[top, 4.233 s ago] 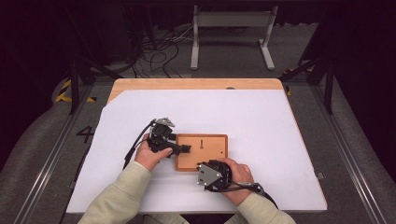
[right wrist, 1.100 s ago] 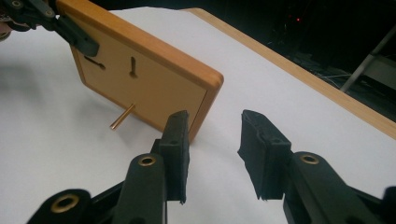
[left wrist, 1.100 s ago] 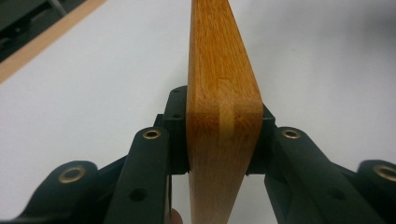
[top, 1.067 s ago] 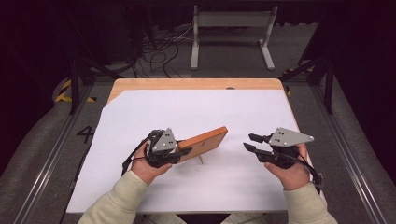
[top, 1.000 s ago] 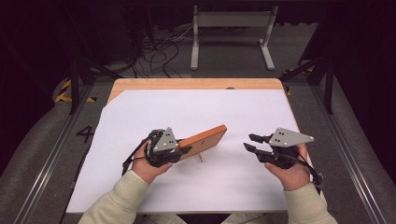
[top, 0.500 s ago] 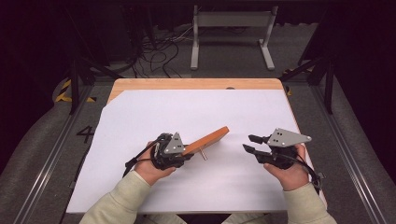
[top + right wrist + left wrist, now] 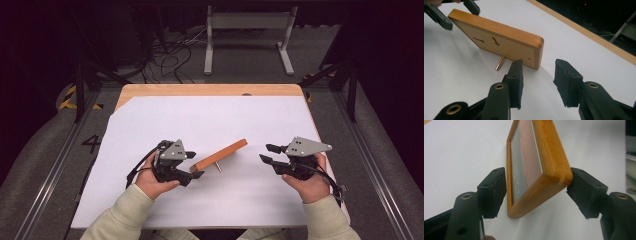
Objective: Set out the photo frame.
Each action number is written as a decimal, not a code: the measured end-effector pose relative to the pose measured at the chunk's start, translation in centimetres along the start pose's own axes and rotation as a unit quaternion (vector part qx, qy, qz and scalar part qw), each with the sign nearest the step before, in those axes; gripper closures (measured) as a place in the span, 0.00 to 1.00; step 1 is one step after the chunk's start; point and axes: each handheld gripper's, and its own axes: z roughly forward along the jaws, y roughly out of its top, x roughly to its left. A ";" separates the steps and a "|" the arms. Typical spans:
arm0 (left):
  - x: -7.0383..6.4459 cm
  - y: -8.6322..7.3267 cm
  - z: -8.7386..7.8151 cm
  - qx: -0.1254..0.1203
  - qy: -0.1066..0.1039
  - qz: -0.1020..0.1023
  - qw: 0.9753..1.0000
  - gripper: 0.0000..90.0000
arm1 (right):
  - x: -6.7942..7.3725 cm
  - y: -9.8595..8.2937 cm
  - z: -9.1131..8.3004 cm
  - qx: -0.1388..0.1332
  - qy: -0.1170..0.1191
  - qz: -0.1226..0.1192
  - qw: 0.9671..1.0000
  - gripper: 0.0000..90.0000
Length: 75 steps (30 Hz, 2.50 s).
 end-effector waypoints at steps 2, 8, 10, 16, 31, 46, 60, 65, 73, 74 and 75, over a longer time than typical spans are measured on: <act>0.1 0.0 -0.5 -0.006 -0.001 -0.003 1.000 0.36 | 0.0 -0.1 0.1 0.002 0.001 0.001 1.000 0.66; 1.1 -0.7 -3.0 -0.037 0.003 -0.025 0.999 0.50 | -0.1 -0.4 0.4 0.020 0.004 0.004 1.000 0.73; 1.3 -1.0 -3.4 -0.040 0.010 -0.028 0.999 0.61 | -0.2 -0.5 0.5 0.026 0.007 0.005 1.000 0.78; 2.1 -1.4 -3.1 -0.018 0.045 -0.057 0.997 0.88 | -0.2 -0.7 0.7 0.038 0.013 0.011 0.999 0.87; 3.5 -3.3 2.0 0.073 0.070 -0.100 0.990 1.00 | -0.3 -1.1 0.9 0.049 0.014 0.018 0.999 0.87; 3.3 -3.6 3.7 0.099 0.012 -0.097 0.990 1.00 | -0.4 -1.2 0.4 0.045 0.010 0.023 0.999 0.87; 0.5 -2.5 5.3 0.123 -0.061 -0.055 0.989 1.00 | -0.5 -1.2 0.2 0.044 0.010 0.024 0.999 0.87; -0.6 -2.0 6.0 0.127 -0.078 -0.039 0.988 1.00 | -0.5 -1.2 0.1 0.042 0.009 0.025 0.999 0.87; -1.7 -1.3 7.0 0.124 -0.094 -0.022 0.987 1.00 | -0.4 -1.1 0.1 0.043 0.010 0.024 0.999 0.88; -1.9 -1.2 7.1 0.123 -0.097 -0.019 0.987 1.00 | -0.4 -1.1 0.1 0.043 0.012 0.024 0.999 0.88; -2.1 -1.1 7.3 0.125 -0.098 -0.018 0.987 1.00 | -0.4 -1.1 0.1 0.043 0.013 0.024 0.999 0.89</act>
